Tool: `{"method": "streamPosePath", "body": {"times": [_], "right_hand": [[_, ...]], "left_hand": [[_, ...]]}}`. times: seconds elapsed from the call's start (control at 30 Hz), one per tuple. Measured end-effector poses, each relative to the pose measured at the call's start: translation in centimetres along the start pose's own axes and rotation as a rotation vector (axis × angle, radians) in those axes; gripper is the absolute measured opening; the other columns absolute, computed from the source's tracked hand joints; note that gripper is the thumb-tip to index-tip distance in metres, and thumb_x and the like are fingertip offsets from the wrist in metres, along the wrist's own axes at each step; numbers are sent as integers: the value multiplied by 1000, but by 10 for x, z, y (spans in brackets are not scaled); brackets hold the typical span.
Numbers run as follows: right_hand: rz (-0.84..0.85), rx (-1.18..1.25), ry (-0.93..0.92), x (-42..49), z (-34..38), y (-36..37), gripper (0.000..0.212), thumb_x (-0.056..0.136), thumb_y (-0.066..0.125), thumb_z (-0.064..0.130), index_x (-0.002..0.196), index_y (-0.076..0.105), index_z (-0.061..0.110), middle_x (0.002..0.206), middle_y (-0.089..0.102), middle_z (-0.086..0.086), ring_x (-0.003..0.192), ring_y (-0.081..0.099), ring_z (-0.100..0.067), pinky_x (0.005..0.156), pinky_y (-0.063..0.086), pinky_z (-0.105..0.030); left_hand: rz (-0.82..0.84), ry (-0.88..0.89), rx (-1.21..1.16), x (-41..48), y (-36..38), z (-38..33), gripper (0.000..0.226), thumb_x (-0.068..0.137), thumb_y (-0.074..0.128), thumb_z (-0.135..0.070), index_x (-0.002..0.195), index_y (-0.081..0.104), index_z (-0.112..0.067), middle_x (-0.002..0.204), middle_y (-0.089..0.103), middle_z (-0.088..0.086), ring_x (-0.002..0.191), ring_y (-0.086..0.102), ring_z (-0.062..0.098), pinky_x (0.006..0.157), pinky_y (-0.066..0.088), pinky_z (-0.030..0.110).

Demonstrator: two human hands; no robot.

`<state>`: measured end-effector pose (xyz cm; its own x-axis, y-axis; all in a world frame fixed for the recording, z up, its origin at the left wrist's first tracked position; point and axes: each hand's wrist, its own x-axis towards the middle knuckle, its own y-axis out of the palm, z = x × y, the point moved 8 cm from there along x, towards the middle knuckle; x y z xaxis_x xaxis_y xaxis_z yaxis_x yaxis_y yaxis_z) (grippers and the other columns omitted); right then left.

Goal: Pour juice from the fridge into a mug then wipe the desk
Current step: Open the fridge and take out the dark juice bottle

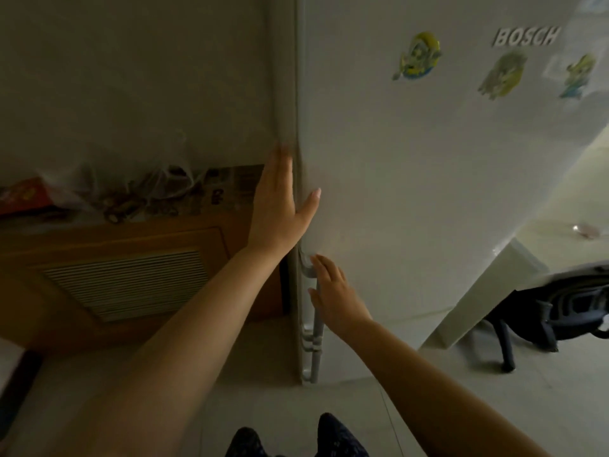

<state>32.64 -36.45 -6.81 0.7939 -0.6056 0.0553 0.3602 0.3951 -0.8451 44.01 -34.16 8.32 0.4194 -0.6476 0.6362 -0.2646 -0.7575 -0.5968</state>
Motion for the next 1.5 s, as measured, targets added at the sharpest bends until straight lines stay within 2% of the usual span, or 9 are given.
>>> {"method": "streamPosePath", "body": {"times": [0.1, 0.27, 0.47, 0.67, 0.8, 0.93, 1.2, 1.33, 1.5], "right_hand": [[-8, -20, 7, 1, -1, 1, 63, 96, 46, 21, 148, 11, 17, 155, 16, -3, 140, 23, -21, 109, 31, -34], [-45, -44, -1, 0, 1, -4, 55, 95, 46, 18, 145, 22, 14, 147, 28, -3, 132, 35, -21, 105, 34, -29], [-90, -40, 7, 3, 3, -9, 39, 95, 45, 15, 134, 39, 15, 137, 40, -4, 124, 42, -21, 99, 39, -29], [-52, -60, 21, 2, 1, -11, 62, 78, 52, -12, 133, 42, 14, 135, 43, -4, 122, 44, -22, 95, 41, -29], [-42, -81, -33, -19, -5, -5, 56, 81, 52, -8, 133, 45, 14, 131, 45, -4, 120, 46, -23, 98, 41, -30], [-64, -123, -56, -48, -6, -7, 53, 87, 53, 1, 137, 41, 18, 135, 44, -1, 122, 44, -20, 103, 39, -28], [-146, -150, -91, -108, -10, -16, 54, 87, 56, 1, 135, 41, 21, 137, 44, 3, 120, 48, -17, 99, 45, -29], [-180, -113, -57, -152, -15, -27, 48, 91, 53, 8, 135, 40, 23, 137, 44, 4, 122, 47, -14, 102, 40, -27], [-212, -43, -15, -213, -32, -42, 44, 95, 44, 10, 138, 38, 22, 143, 38, 4, 128, 41, -12, 107, 28, -20]], "left_hand": [[15, 11, -39, 16, 9, -5, 86, 88, 49, -51, 148, 12, -2, 155, 15, 22, 144, 16, 31, 117, 19, 39], [22, -5, -143, 23, 22, -3, 91, 86, 52, -54, 148, 10, -2, 149, 27, 22, 137, 32, 32, 107, 37, 47], [-10, -57, -208, 18, 23, -8, 97, 83, 60, -51, 147, 8, 0, 151, 23, 23, 140, 27, 31, 111, 31, 47], [-47, -19, -114, 11, 12, -18, 99, 77, 74, -39, 145, 16, 4, 148, 29, 24, 138, 31, 34, 111, 31, 48], [-49, 30, -99, -8, 8, -28, 99, 76, 72, -46, 144, 20, 3, 145, 35, 23, 135, 35, 33, 106, 37, 49], [-48, 113, -165, -28, 3, -49, 106, 81, 70, -39, 147, -9, -15, 155, 13, 21, 143, 20, 31, 111, 28, 55], [-44, 170, -146, -67, -12, -87, 101, 83, 70, -32, 146, -6, -12, 155, 10, 24, 144, 18, 31, 112, 30, 51], [-52, 222, -105, -98, -17, -118, 100, 85, 67, -33, 147, -9, -12, 155, 7, 25, 145, 10, 24, 117, 22, 39], [-20, 293, -91, -141, -18, -168, 101, 88, 63, -34, 147, -18, -20, 156, 5, 23, 146, 10, 29, 116, 24, 47]]}}
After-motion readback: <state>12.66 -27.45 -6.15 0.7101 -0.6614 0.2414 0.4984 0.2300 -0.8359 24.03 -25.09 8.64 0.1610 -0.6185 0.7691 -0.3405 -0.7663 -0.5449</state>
